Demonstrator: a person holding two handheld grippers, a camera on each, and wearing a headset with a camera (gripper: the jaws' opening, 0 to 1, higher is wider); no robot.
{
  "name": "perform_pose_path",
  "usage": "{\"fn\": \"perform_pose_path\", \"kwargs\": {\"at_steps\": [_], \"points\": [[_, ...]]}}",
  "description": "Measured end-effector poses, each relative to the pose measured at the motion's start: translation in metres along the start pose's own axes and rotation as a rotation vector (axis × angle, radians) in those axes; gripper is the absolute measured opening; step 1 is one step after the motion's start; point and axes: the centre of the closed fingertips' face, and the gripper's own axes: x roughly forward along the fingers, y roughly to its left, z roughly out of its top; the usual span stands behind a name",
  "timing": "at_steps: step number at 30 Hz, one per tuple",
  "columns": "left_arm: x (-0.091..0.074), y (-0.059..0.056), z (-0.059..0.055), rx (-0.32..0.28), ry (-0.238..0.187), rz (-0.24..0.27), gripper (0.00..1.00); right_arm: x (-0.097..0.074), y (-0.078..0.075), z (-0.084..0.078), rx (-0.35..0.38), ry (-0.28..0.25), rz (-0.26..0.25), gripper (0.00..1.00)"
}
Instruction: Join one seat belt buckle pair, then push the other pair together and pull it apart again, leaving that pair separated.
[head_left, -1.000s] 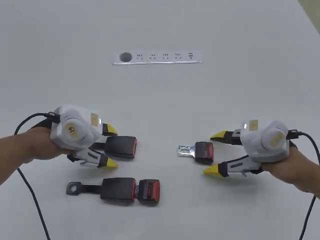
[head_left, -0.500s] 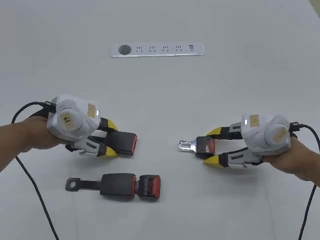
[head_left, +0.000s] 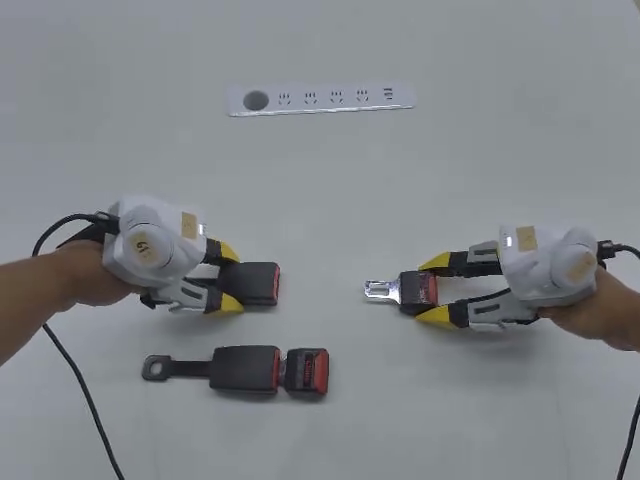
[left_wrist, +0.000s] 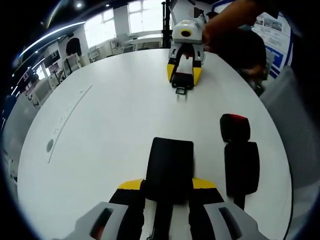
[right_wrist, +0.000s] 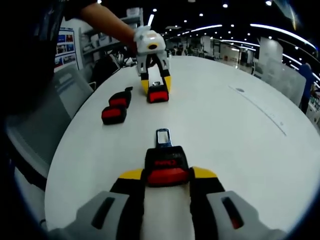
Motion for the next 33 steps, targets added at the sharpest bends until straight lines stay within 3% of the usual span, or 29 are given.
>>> {"fn": "perform_pose_path", "kwargs": {"at_steps": [11, 19, 33], "points": [[0.001, 0.001, 0.0, -0.011, 0.016, 0.0, 0.35, 0.0, 0.003, 0.005, 0.016, -0.045, -0.016, 0.35], [0.0, 0.001, 0.0, -0.019, 0.015, 0.001, 0.35, 0.009, 0.002, 0.013, 0.011, -0.062, -0.014, 0.35], [0.0, 0.002, -0.003, -0.033, 0.027, -0.003, 0.35, 0.039, 0.01, 0.031, -0.003, -0.093, -0.001, 0.35]]}}
